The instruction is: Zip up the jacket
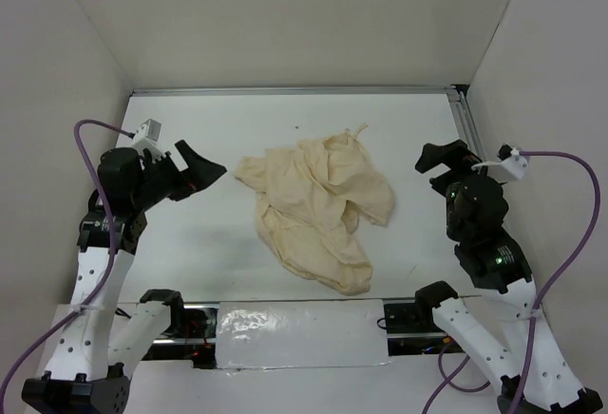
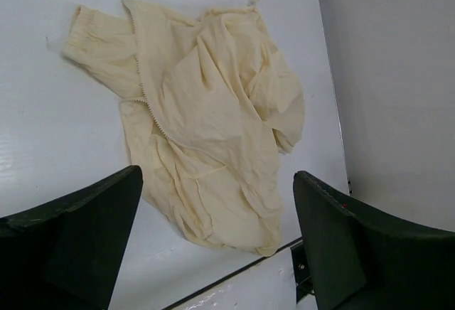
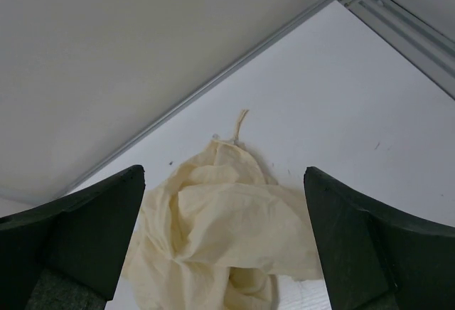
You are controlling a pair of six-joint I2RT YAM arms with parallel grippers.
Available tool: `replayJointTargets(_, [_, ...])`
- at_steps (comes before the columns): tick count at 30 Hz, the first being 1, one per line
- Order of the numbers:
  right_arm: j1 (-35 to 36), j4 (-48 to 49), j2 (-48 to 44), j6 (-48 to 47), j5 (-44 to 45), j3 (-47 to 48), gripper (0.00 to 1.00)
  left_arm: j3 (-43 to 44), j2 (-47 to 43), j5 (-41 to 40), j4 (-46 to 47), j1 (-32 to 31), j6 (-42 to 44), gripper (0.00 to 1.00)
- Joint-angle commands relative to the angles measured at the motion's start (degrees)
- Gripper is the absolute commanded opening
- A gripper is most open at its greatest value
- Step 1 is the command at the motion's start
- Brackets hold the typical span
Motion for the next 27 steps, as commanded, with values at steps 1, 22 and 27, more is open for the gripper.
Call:
replayJointTargets(1, [-0.34,-3.09,-0.34,1.27,1.06,0.73,1.0,-2.08,-2.72,5.29,5.19,-0.22,1.91,0.99])
replayJointTargets(22, [2.46,3.24,34.62,-0.75,-12.4,14.69,1.0,8.81,32.83,-5.69,3.16,-1.27,1.91,0.99])
replayJointTargets(27, [3.0,4.38,51.06,-2.68,-14.59,22.69,1.0,13.55,44.71,-7.36,3.62,-2.5,1.29,0.99])
